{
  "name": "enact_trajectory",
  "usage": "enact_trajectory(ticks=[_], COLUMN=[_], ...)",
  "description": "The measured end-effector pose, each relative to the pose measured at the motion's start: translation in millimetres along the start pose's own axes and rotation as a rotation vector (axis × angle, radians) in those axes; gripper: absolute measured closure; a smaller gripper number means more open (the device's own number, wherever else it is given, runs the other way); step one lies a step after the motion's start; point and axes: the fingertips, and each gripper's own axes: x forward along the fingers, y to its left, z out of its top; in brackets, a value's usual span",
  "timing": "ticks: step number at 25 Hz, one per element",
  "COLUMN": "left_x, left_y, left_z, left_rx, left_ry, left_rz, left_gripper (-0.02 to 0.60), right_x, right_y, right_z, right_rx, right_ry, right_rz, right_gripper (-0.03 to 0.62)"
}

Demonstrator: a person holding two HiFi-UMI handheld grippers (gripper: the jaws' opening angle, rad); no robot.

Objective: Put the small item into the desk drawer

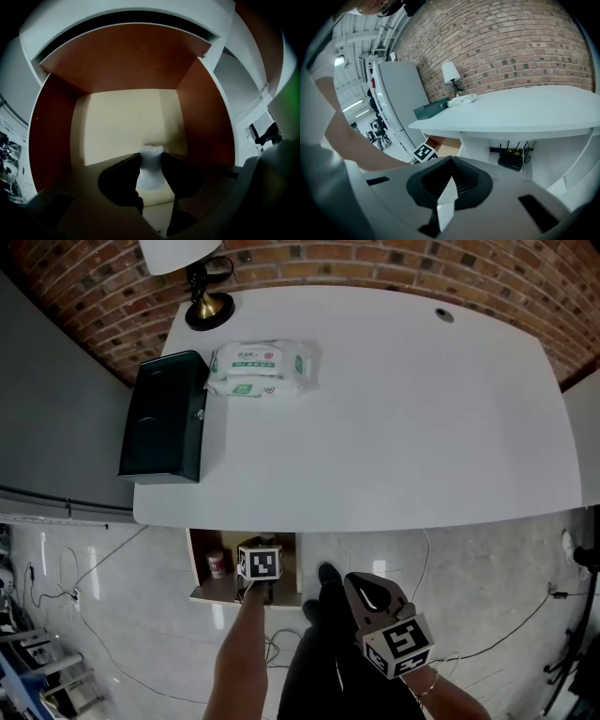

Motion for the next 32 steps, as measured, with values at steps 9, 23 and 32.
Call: enact_trajectory(ticks=[9,23,32], left_x=[6.3,-103.3,-217.1], left_y=[-4.3,18.7,24.9], left_z=[1.1,26.0,31.9], left_rx=[0.046,-0.040,-0.134], left_ry=[0.013,-0.236,-0.436], left_rz=[-0.010,0.025,0.057], left_gripper=[0.394,0.373,0.448], right_x=[-0.5,-8.5,-22.2], right_y=[1.9,28.1,65.9], right_z=[-6.2,31.9,60.8], right_rx=[0.003,-0.038,-0.122], right_ry=[0.016,-0.036,-0.080], right_rz=[0.006,0.045,0.110], right_gripper=[0.586,0.586,0.586])
